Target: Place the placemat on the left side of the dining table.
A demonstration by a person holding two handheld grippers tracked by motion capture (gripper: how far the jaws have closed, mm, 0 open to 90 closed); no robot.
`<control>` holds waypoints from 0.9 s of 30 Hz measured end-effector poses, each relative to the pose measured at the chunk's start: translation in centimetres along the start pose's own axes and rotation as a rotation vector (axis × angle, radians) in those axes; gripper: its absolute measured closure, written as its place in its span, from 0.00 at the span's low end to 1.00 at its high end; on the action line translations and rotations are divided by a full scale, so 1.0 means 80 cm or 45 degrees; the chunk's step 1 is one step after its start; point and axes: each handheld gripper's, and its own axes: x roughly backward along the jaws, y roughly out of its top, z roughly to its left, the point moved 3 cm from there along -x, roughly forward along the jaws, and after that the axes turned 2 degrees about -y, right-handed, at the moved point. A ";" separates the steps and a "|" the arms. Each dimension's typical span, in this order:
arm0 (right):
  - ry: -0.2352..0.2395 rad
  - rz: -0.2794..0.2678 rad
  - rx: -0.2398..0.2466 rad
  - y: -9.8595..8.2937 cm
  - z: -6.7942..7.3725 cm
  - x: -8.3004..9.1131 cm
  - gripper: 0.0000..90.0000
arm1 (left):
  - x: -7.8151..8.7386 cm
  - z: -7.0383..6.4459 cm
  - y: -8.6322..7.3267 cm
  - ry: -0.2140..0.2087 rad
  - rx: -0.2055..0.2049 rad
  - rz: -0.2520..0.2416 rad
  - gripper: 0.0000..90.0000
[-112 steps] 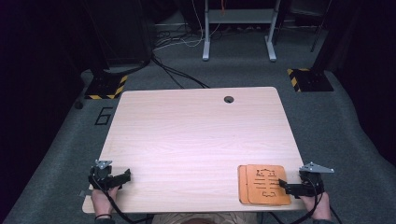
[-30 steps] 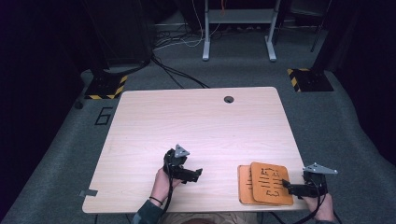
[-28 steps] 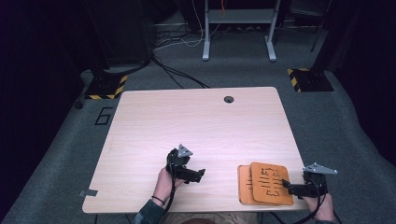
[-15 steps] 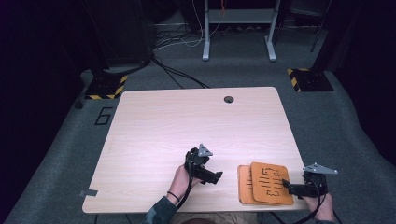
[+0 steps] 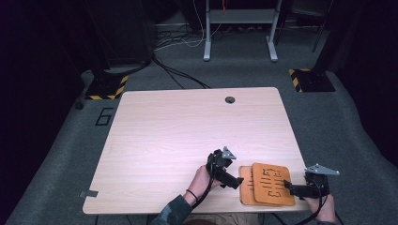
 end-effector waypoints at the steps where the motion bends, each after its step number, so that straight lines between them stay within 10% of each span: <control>1: 0.000 0.000 0.000 0.000 0.000 0.000 0.00 | -0.002 -0.001 0.001 -0.009 -0.012 0.009 0.00; 27: -0.003 -0.005 -0.008 -0.001 0.000 0.000 0.00 | -0.075 -0.053 0.028 -0.186 -0.055 0.137 0.00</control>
